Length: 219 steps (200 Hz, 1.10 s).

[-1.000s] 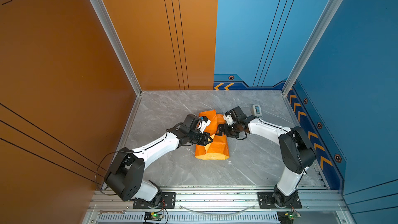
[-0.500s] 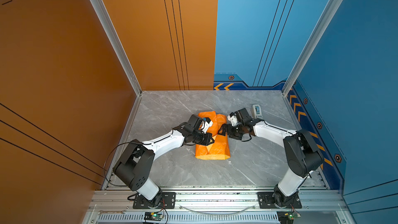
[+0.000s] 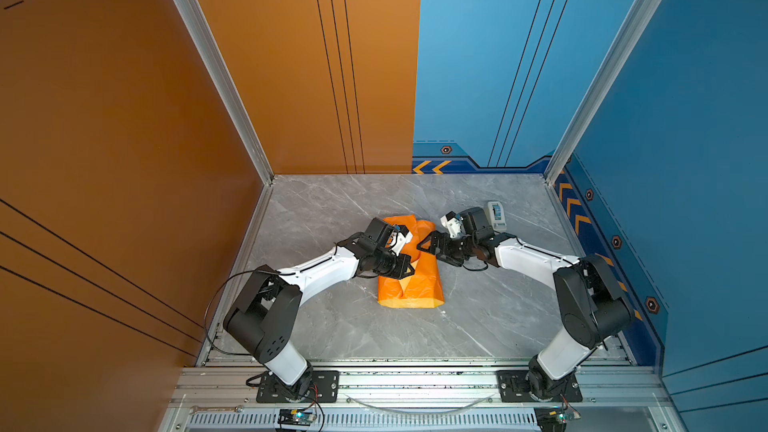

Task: Wrap the gift box in paper

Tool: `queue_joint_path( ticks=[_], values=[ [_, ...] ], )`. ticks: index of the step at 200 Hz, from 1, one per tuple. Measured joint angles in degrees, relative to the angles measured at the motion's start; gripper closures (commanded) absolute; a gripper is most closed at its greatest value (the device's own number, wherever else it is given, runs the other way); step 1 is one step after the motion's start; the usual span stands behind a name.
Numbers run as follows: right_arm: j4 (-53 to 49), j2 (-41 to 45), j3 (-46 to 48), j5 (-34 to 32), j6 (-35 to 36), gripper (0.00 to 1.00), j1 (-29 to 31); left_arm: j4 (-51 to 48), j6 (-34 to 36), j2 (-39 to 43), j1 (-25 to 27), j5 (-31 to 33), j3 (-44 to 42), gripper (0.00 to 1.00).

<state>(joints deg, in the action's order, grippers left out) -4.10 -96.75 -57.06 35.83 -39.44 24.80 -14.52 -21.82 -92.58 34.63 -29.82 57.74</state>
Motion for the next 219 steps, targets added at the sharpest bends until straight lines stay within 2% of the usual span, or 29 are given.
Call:
queue_joint_path(
  ticks=[36,62,72,85,103,124,152,190,219],
  values=[
    [-6.5,-2.4,-5.6,-3.9,2.5,0.04,1.4,-2.2,1.7,-1.5,1.5,0.4,3.5,1.0],
    [-11.4,-4.7,-9.1,-8.5,4.5,0.09,2.6,-3.6,3.0,-3.1,3.0,0.4,5.9,0.93],
    [-13.1,-5.4,-9.9,-10.0,5.0,0.14,3.0,-3.9,3.2,-3.5,3.4,0.4,6.4,0.88],
    [-14.8,-6.3,-10.4,-11.9,5.6,0.22,3.2,-4.5,3.5,-3.6,3.7,0.4,6.7,0.74],
    [-15.9,-6.7,-10.9,-12.2,5.8,0.27,3.3,-5.2,3.7,-3.6,3.7,0.4,7.2,0.58],
    [-16.5,-6.7,-11.4,-13.0,6.2,0.3,3.4,-5.7,2.8,-3.1,2.9,0.4,7.6,0.5],
    [-16.5,-6.7,-11.5,-13.0,6.2,0.31,3.4,-6.0,0.1,0.9,-0.2,1.4,7.5,0.44],
    [-16.5,-6.7,-11.5,-12.8,6.2,0.3,3.4,-5.2,-6.4,9.8,-8.6,7.8,4.2,0.42],
    [-16.5,-6.7,-11.5,-12.5,6.2,0.3,3.4,-5.2,-9.4,8.2,-12.2,10.8,2.4,0.42]
  ],
)
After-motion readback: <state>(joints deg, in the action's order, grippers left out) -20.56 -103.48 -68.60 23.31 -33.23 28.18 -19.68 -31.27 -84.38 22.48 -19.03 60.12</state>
